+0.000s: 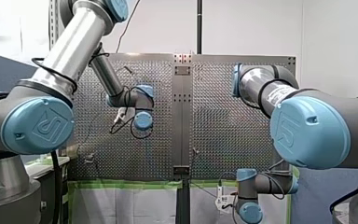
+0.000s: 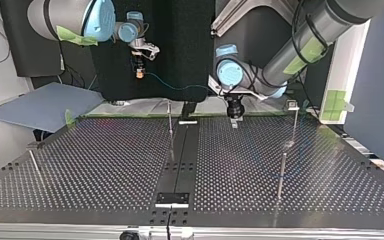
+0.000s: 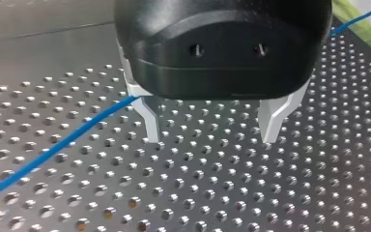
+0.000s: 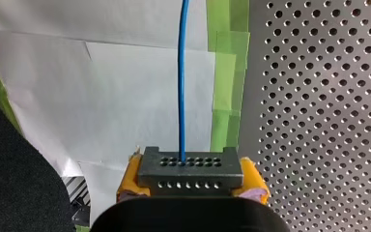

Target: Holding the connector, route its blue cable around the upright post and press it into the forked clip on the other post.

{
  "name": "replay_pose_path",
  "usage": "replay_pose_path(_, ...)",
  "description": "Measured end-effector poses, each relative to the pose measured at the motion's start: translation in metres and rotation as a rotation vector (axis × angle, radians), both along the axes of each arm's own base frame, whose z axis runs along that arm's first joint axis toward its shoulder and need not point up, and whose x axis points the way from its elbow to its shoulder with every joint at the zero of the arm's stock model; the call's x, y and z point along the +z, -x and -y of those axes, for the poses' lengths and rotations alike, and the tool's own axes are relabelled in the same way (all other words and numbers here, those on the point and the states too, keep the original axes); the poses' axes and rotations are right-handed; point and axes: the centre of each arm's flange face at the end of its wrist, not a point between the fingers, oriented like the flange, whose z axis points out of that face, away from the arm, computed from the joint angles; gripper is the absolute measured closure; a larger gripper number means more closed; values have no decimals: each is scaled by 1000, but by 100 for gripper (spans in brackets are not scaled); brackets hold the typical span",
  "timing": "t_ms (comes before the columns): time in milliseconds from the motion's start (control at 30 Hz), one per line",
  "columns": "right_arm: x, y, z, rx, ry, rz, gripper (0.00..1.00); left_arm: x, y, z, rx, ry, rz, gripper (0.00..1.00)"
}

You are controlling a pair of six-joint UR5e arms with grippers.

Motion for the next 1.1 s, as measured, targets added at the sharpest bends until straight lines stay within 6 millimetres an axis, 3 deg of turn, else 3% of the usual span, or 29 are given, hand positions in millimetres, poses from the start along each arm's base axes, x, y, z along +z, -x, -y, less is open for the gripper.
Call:
replay_pose_path(333, 0, 0, 0, 1, 3, 1, 100, -13, -2, 2, -11, -2, -11, 2)
replay_pose_path(767, 0, -1, 0, 5, 4, 3, 100, -68, 0, 12, -30, -23, -70, 2)
replay_pose_path(1100, 0, -1, 0, 4, 1, 2, 100, -83, 5, 18, -45, -29, -91, 2)
